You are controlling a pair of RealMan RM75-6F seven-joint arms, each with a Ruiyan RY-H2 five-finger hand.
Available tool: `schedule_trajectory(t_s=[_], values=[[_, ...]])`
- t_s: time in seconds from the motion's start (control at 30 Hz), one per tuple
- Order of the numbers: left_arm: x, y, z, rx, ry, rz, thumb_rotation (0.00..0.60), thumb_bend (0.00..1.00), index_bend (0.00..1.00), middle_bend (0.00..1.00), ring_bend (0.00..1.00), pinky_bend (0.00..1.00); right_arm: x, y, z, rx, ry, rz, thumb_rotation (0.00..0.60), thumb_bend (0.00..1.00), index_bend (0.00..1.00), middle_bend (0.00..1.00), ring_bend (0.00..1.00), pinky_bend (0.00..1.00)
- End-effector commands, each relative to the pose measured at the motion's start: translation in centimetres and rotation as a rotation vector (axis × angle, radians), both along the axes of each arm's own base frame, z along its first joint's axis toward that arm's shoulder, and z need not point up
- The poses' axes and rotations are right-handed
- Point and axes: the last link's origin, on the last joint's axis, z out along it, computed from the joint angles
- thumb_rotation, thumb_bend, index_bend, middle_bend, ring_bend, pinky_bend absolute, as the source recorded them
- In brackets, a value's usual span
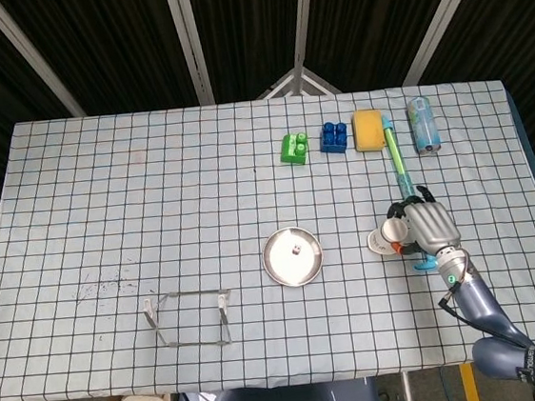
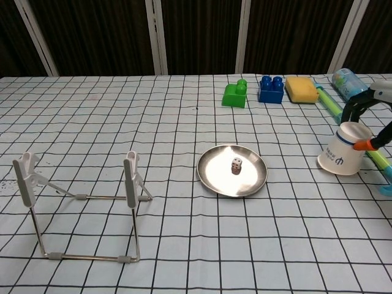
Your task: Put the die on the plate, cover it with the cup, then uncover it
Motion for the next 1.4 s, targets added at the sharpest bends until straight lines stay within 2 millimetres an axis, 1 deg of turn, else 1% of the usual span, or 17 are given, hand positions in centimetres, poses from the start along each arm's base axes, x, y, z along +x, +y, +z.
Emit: schedule_trajectory(t_s=[0.03,0.13,0.17,0.2,0.23,0.27,0.3,0.33,0.43,0.67,0.83,0.97,1.23,1.4], values=[[0.0,0.0,0.0,0.001,-0.002,-0.001,0.600,0.68,0.31,0.00,0.00,0.03,2.2,-0.4,0.3,-0.001,0.004,0.056,0.600,0.34,0.58,0.47,0.24,0.01],[0.0,-0.1,0.2,0.004,-0.005,-0.002,0.600,0.68,0.31,0.00,0.00,0.03,4.2,-0.6,0.2,0.005,-0.002,0.099,0.600,0.34,0.58,0.47,0.24,0.01],[0.0,-0.1,0.2,0.005,-0.005,-0.002,0.600,0.68,0.31,0.00,0.00,0.03,4.5,-0.6,0.1,0.006,-0.003,0.103,0.600,0.34,0.58,0.47,0.24,0.01],[0.0,-0.1,0.3,0.008,-0.008,-0.002,0.600,0.68,0.31,0.00,0.00,0.03,5.5,-0.5,-0.2,0.014,-0.016,0.125,0.600,0.34,0.58,0.47,0.24,0.01],[-0.1,-0.1,0.3,0.010,-0.009,-0.002,0.600,0.68,0.31,0.00,0.00,0.03,6.0,-0.4,-0.3,0.019,-0.024,0.134,0.600,0.35,0.58,0.47,0.24,0.01],[-0.1,-0.1,0.4,0.012,-0.011,-0.001,0.600,0.68,0.31,0.00,0.00,0.03,7.2,-0.2,-0.8,0.035,-0.048,0.155,0.600,0.35,0.58,0.47,0.24,0.01],[-0.1,-0.1,0.4,0.012,-0.012,-0.001,0.600,0.68,0.31,0.00,0.00,0.03,7.7,-0.1,-1.1,0.042,-0.059,0.162,0.600,0.35,0.58,0.47,0.24,0.01],[-0.1,-0.1,0.4,0.012,-0.014,-0.002,0.600,0.68,0.31,0.00,0.00,0.03,8.8,0.1,-1.6,0.059,-0.084,0.176,0.600,0.35,0.58,0.47,0.24,0.01],[-0.1,-0.1,0.4,0.011,-0.015,-0.005,0.600,0.68,0.31,0.00,0.00,0.03,10.5,0.3,-2.8,0.094,-0.108,0.201,0.600,0.35,0.58,0.48,0.25,0.01],[-0.2,0.0,0.5,0.010,-0.018,-0.004,0.600,0.68,0.31,0.00,0.00,0.03,13.0,-0.2,-5.7,0.135,-0.116,0.219,0.600,0.35,0.58,0.48,0.25,0.01],[-0.2,0.1,0.4,0.005,-0.018,-0.005,0.600,0.68,0.31,0.00,0.00,0.03,14.2,-0.6,-6.9,0.139,-0.125,0.231,0.600,0.35,0.58,0.48,0.25,0.01],[-0.3,0.1,0.6,0.009,-0.022,-0.004,0.600,0.68,0.31,0.00,0.00,0.03,14.8,-0.8,-7.8,0.145,-0.127,0.237,0.600,0.35,0.58,0.48,0.25,0.01],[-0.4,0.2,0.6,0.010,-0.024,-0.001,0.600,0.68,0.32,0.00,0.00,0.03,14.7,-1.1,-9.3,0.153,-0.132,0.236,0.600,0.35,0.58,0.48,0.25,0.01],[-0.4,0.1,0.7,0.012,-0.022,0.001,0.600,0.68,0.32,0.00,0.00,0.03,14.4,-1.3,-9.7,0.147,-0.120,0.242,0.600,0.35,0.59,0.48,0.25,0.01]])
